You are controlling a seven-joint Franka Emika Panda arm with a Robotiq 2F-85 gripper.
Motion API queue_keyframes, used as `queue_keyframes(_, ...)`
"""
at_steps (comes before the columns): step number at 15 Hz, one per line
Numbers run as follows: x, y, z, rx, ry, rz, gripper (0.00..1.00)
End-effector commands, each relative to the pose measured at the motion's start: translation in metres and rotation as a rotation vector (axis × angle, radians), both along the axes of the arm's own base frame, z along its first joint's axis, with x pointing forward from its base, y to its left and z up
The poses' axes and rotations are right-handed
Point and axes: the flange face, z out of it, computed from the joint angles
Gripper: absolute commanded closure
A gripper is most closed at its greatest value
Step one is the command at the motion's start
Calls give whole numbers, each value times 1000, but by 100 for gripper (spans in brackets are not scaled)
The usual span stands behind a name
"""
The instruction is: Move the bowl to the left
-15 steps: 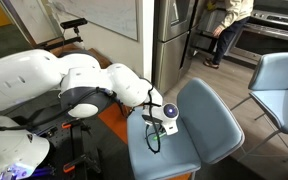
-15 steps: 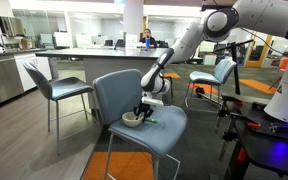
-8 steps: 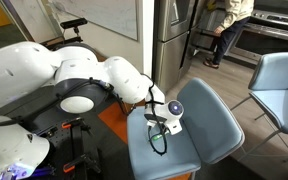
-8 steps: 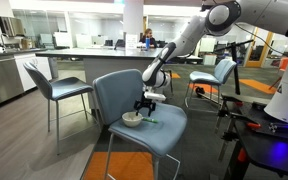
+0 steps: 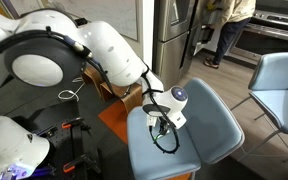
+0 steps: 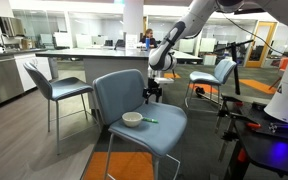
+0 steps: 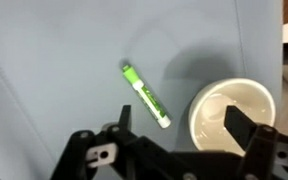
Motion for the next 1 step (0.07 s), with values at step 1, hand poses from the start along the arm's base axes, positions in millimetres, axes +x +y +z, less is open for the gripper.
queue_keyframes(1,-25,9,26,-68,28,125,0)
